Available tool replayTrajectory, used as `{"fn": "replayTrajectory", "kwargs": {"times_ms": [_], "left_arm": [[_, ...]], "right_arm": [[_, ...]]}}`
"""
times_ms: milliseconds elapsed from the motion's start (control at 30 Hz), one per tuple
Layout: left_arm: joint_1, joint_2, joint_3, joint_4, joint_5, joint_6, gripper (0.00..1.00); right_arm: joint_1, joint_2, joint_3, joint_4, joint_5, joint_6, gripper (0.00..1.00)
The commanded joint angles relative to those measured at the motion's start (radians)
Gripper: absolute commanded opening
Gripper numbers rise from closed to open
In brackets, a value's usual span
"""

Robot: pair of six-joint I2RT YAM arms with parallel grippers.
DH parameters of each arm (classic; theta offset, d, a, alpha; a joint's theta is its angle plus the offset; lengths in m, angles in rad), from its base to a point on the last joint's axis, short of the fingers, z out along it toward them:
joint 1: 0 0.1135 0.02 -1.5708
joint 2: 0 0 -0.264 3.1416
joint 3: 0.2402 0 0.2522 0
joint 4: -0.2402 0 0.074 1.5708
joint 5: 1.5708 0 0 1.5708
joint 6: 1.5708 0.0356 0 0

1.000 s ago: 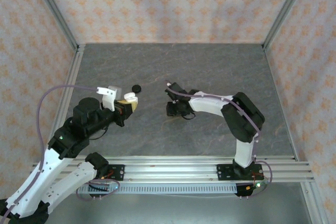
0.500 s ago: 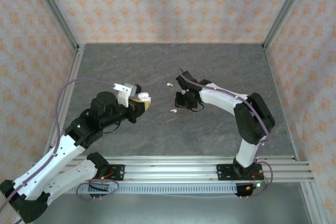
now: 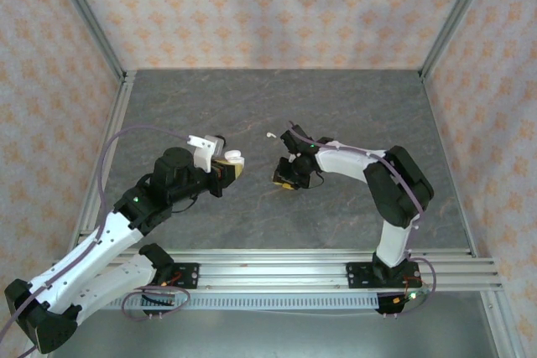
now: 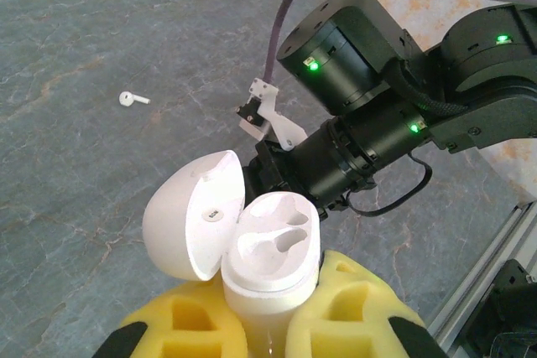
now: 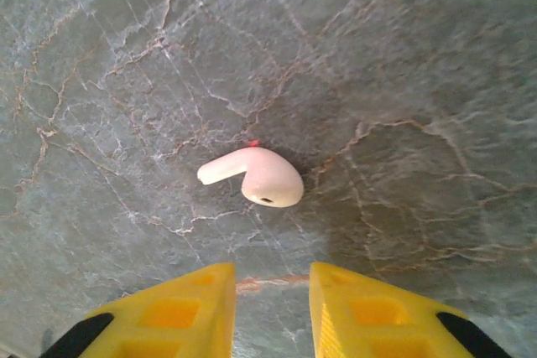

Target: Insert wireless bluetooth earbuds into charging case

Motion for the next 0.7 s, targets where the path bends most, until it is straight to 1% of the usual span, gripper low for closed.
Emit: {"fn": "replayTrajectory", "kwargs": {"times_ms": [0, 67, 167, 267, 533, 667], "left_arm": [[-0.012, -0.014, -0.017, 0.063, 0.01, 0.007, 0.0], [-0.012, -0.025, -0.035, 0.098, 0.03, 0.019, 0.0], [-0.012, -0.05, -0.076, 0.172, 0.053, 0.025, 0.0], [-0.012, -0.064, -0.09, 0.184, 0.05, 0.03, 0.0], [-0.012, -0.062, -0.098, 0.185, 0.047, 0.03, 0.0], [-0.012, -0.067, -0.109, 0.218, 0.038, 0.03, 0.0]], "right_arm": [[0.003, 0.03, 0.018, 0.027, -0.019, 0.025, 0.31], [0.002, 0.048, 0.03, 0.01, -0.011, 0.016, 0.31], [-0.006, 0.062, 0.051, -0.042, 0.023, -0.023, 0.24], [-0.023, 0.066, 0.075, -0.103, 0.066, -0.077, 0.19], [-0.078, 0.1, 0.173, -0.197, 0.152, -0.187, 0.17], [-0.099, 0.118, 0.217, -0.206, 0.154, -0.205, 0.16]]}}
